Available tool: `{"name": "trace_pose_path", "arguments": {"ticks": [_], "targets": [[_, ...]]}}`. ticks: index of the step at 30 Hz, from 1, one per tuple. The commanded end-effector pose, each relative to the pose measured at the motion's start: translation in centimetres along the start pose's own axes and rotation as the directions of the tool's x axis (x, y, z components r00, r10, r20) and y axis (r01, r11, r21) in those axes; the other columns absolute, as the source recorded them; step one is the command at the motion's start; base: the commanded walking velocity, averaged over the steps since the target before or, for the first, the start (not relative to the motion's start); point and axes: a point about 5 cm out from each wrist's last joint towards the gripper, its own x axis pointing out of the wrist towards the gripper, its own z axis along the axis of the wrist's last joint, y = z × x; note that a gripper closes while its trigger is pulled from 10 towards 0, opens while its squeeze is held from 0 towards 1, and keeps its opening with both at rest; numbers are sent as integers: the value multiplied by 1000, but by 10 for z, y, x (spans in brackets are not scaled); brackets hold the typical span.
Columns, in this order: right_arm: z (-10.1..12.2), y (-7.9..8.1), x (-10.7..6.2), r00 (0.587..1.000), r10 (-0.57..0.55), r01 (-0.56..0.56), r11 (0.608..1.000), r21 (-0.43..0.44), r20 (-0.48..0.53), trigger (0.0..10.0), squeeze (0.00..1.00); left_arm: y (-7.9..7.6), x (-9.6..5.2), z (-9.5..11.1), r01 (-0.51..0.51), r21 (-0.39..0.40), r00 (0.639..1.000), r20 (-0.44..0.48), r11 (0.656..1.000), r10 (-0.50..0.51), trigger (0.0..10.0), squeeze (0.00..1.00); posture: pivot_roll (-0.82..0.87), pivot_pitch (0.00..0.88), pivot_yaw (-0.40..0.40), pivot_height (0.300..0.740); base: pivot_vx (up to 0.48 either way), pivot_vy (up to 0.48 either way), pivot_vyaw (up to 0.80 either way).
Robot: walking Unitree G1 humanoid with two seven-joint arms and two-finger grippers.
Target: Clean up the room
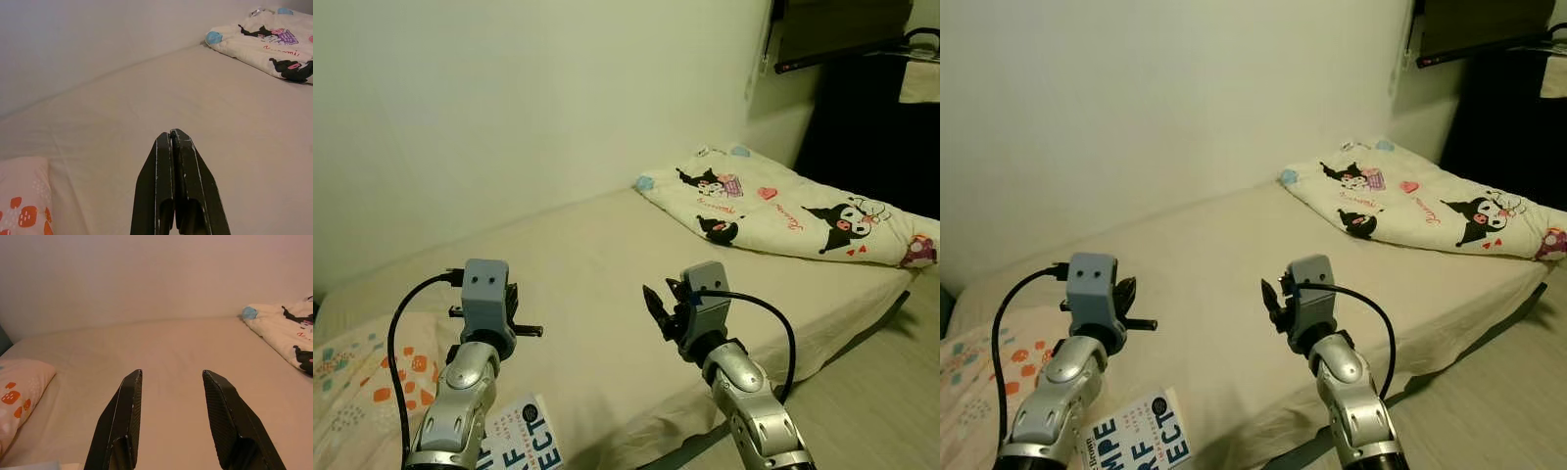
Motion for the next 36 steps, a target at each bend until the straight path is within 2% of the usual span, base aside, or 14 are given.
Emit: {"name": "trace_pose_path", "arguments": {"ticks": [1, 8, 17, 20, 22, 24, 25, 26, 27, 28, 30, 31, 32, 36], "targets": [[-4, -2, 1, 1000, -19, 18, 1000, -14, -14, 10000, 0, -1, 0, 1, -8, -9, 1000, -8, 1000, 8, 10000, 0, -89, 0, 0, 732, 0, 0, 0], [-1, -25, 1, 992, -125, 125, 992, -30, -18, 10000, 0, -8, 4, 8, 32, -28, 999, 19, 999, -31, 10000, 0, -106, 8, 17, 732, 0, 0, 0], [-3, -39, -7, 985, -168, 167, 986, -26, -27, 10000, 0, -12, 4, 9, 46, -23, 999, 28, 999, -46, 10000, 0, -108, 17, 16, 732, 0, 0, 0], [-3, -49, -9, 978, -206, 206, 978, 12, -32, 10000, 0, -13, 4, 8, 52, -28, 998, 30, 998, -51, 10000, 0, -108, 19, 13, 732, 0, 0, 0], [-3, -49, -9, 978, -206, 206, 978, 12, -32, 10000, 0, -13, 4, 8, 52, -28, 998, 30, 998, -51, 10000, 0, -108, 19, 13, 732, 0, 0, 0], [-3, -62, -12, 970, -242, 243, 970, 26, -39, 10000, 0, -13, 3, 8, 53, -26, 998, 26, 998, -52, 10000, 0, -108, 20, 11, 732, 0, 0, 0], [-3, -62, -12, 970, -242, 243, 970, 26, -39, 10000, 0, -13, 3, 8, 53, -26, 998, 26, 998, -52, 10000, 0, -108, 20, 11, 732, 0, 0, 0], [-3, -72, -16, 964, -264, 266, 963, 37, -45, 10000, 0, -14, 3, 8, 53, -23, 998, 26, 998, -52, 10000, 0, -107, 21, 9, 732, 0, 0, 0], [-3, -72, -16, 964, -264, 266, 963, 37, -45, 10000, 0, -14, 3, 8, 53, -23, 998, 26, 998, -52, 10000, 0, -107, 21, 9, 732, 0, 0, 0], [-2, -84, -20, 957, -287, 289, 956, 42, -54, 10000, 0, -13, 3, 8, 54, -24, 998, 27, 998, -53, 10000, 0, -107, 21, 9, 732, 0, 0, 0], [-2, -84, -20, 957, -287, 289, 956, 42, -54, 10000, 0, -13, 3, 8, 54, -24, 998, 27, 998, -53, 10000, 0, -107, 21, 9, 732, 0, 0, 0], [-3, -105, -29, 947, -312, 315, 948, 34, -77, 10000, 0, -14, 3, 9, 61, -24, 998, 32, 998, -60, 10000, 0, -107, 21, 9, 732, 0, 0, 0], [-3, -105, -29, 947, -312, 315, 948, 34, -77, 10000, 0, -14, 3, 9, 61, -24, 998, 32, 998, -60, 10000, 0, -107, 21, 9, 732, 0, 0, 0], [-10, -127, -41, 927, -352, 356, 935, 7, -132, 10000, 0, -14, 3, 10, 67, -24, 997, 36, 997, -66, 10000, 0, -98, 22, 13, 732, 0, 0, 0]]}}
